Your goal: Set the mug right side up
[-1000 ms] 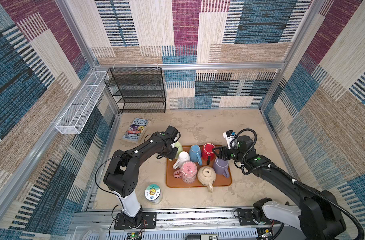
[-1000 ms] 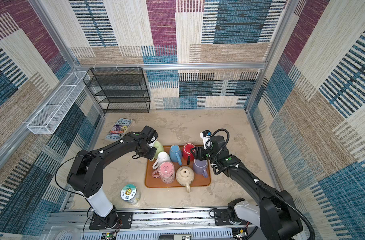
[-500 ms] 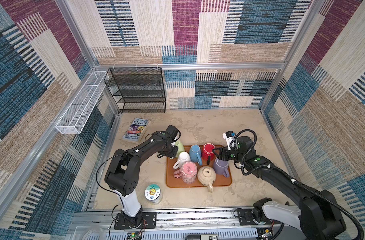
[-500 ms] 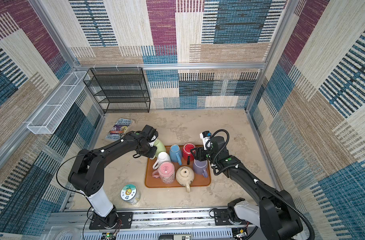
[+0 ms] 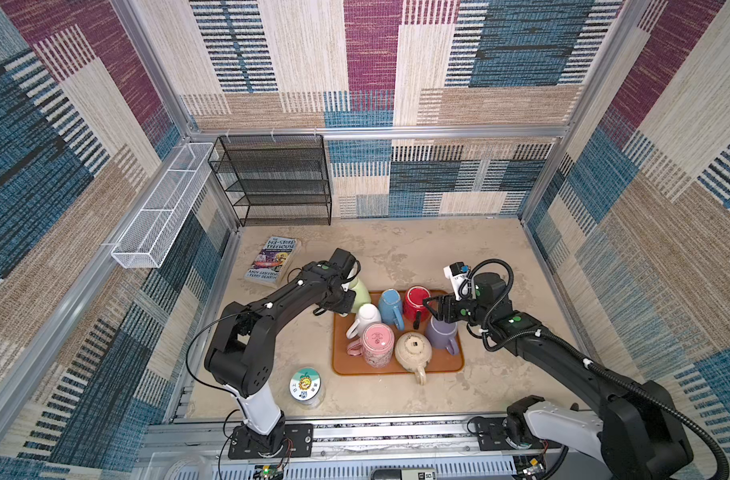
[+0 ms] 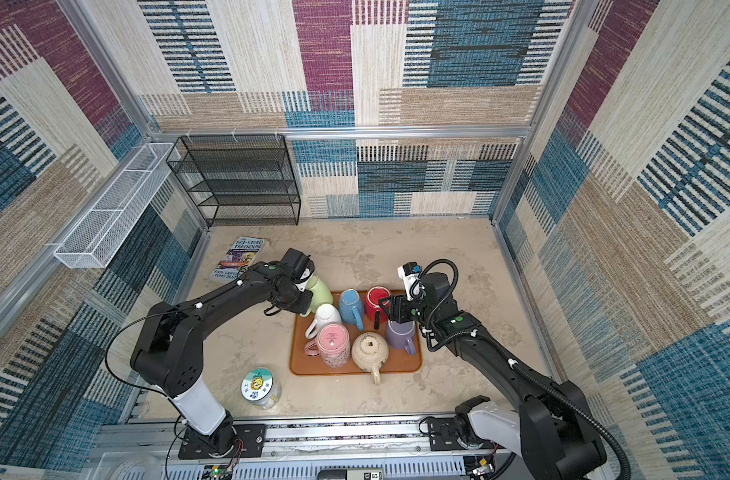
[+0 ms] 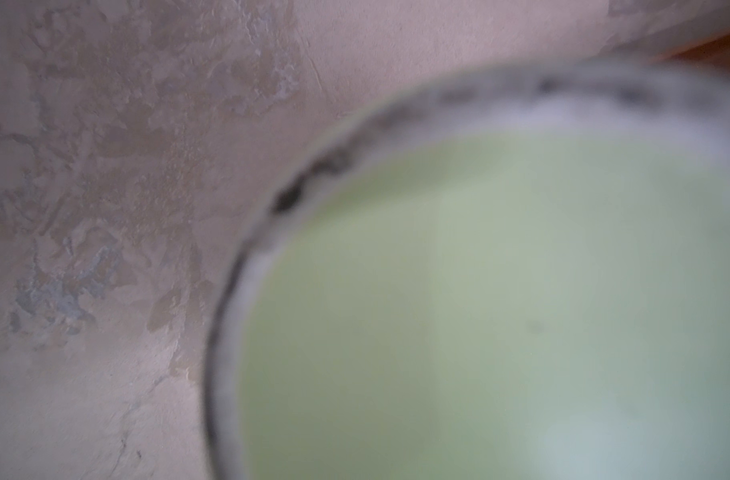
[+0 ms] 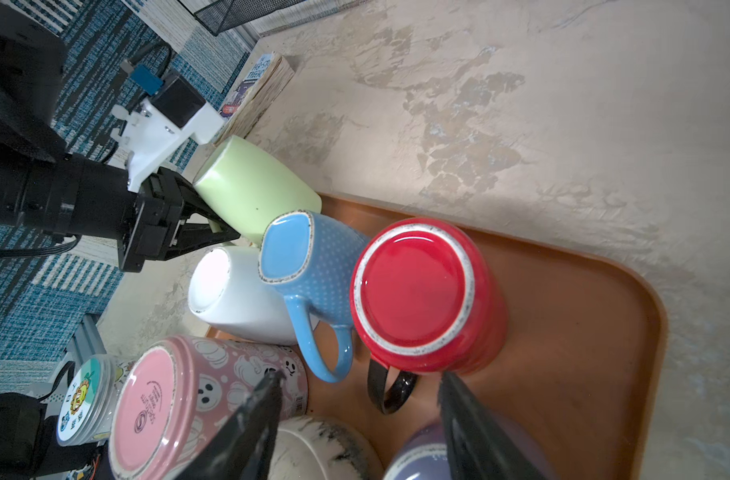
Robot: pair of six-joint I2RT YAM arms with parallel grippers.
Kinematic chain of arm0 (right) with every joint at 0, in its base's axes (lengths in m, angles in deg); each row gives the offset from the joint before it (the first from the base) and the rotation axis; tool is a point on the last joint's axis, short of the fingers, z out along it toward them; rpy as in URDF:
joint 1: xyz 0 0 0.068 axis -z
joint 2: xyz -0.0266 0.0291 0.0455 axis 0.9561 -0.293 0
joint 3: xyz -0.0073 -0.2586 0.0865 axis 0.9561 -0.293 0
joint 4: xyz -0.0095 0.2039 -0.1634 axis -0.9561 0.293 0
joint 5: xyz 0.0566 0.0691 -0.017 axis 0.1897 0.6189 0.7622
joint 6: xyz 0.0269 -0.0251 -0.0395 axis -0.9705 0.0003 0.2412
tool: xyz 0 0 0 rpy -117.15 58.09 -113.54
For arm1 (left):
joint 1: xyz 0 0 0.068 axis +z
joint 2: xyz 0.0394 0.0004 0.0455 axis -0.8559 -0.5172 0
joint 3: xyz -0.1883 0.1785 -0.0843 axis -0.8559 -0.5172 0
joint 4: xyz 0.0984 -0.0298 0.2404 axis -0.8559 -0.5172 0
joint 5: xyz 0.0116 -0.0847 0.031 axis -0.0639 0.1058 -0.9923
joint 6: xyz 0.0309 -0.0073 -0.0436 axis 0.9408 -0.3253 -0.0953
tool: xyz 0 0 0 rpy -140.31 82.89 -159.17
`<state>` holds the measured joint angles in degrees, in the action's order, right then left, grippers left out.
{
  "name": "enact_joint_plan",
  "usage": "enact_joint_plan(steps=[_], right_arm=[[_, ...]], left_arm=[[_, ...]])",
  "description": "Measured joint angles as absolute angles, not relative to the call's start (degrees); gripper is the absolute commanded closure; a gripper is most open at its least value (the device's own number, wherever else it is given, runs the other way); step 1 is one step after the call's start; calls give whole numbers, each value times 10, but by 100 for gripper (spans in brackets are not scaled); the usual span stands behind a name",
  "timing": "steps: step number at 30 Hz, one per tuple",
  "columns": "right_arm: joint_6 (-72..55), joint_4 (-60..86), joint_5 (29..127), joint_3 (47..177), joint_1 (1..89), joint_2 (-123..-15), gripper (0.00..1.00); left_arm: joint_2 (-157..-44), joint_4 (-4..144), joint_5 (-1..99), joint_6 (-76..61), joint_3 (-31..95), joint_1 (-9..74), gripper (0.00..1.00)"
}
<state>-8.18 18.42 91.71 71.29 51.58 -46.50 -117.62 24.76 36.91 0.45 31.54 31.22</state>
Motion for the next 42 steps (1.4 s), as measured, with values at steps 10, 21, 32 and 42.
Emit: enact_joint_plan(steps=[10, 21, 32, 42], right_arm=[[-81, 184, 918, 719, 512, -443, 37], [-81, 184, 944, 721, 511, -412, 36], [-153, 73, 1069, 714, 511, -396, 32], [-299, -177, 1162, 649, 512, -437, 31]], left_arm=[[-1105, 243, 373, -2, 307, 312, 100], [-995, 226, 423, -3, 308, 320, 100], [-927, 222, 559, -79, 341, 332, 100], [-946, 328, 674, -187, 362, 336, 100]])
